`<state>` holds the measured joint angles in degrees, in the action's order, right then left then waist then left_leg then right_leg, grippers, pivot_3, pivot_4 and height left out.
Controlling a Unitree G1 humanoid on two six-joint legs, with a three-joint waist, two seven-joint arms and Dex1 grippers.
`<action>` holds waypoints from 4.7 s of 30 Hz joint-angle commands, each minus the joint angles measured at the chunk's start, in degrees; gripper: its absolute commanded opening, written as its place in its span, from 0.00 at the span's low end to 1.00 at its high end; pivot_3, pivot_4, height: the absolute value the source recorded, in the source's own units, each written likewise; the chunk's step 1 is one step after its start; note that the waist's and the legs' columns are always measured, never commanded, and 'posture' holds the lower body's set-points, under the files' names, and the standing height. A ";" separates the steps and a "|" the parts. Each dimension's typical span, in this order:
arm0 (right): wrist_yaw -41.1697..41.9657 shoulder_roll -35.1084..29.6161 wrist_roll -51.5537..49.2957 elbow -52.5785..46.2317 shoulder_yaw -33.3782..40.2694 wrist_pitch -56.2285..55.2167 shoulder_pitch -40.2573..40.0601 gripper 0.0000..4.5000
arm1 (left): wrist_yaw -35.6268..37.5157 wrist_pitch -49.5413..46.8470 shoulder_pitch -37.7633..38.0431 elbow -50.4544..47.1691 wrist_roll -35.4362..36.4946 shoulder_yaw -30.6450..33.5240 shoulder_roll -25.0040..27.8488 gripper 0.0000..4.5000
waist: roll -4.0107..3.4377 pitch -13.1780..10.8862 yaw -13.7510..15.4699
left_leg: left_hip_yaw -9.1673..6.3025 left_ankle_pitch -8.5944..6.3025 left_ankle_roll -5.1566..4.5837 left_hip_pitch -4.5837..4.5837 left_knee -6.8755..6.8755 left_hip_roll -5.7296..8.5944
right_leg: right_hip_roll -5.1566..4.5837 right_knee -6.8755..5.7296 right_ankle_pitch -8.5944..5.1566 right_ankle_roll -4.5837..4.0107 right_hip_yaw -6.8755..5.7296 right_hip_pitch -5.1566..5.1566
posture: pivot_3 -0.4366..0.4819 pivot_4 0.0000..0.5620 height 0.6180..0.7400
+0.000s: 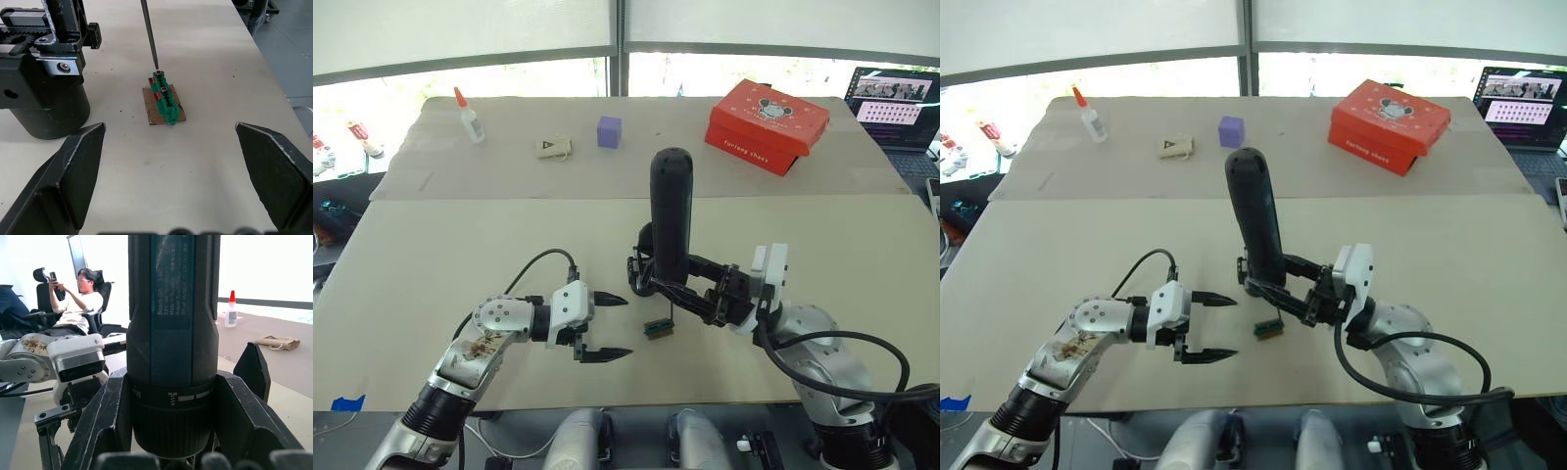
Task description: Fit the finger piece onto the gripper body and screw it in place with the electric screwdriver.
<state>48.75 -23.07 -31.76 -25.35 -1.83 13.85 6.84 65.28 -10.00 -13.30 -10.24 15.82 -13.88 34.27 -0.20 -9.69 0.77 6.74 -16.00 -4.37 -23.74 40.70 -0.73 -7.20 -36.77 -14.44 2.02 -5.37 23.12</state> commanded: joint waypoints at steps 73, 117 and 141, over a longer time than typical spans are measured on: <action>0.32 -1.39 -1.35 -3.06 1.96 -1.35 2.93 0.42 | -0.18 1.83 -1.29 0.81 -0.08 0.93 -0.41 1.00 | 0.00 0.00 -0.03 | 0.00 0.00 0.00 0.00 0.00 0.00 | 0.00 0.00 0.00 0.00 -0.01 0.00 | 0.48 0.27 1.00; 1.71 -4.52 -1.56 -2.26 2.65 -2.08 2.69 0.42 | -0.48 3.01 -0.50 1.08 -0.31 0.76 -0.55 1.00 | 0.00 0.00 0.01 | 0.00 0.00 0.00 0.00 0.00 0.00 | 0.00 0.00 0.00 0.00 -0.01 0.00 | 0.48 0.27 1.00; 1.30 -2.97 -1.76 -2.50 1.80 -0.28 2.17 0.42 | -0.69 2.98 -0.89 1.39 -0.22 0.98 -0.49 1.00 | 0.00 0.00 0.02 | 0.00 0.00 -0.01 0.00 0.01 0.00 | 0.00 0.00 0.00 0.00 -0.01 0.00 | 0.48 0.27 1.00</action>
<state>50.10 -26.24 -30.80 -25.29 -1.62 14.09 8.34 64.62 -8.39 -13.62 -8.13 15.73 -13.31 33.96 -0.19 -9.69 0.78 6.74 -16.00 -4.38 -23.74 40.70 -0.73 -7.21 -36.77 -14.44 2.02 -5.38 23.12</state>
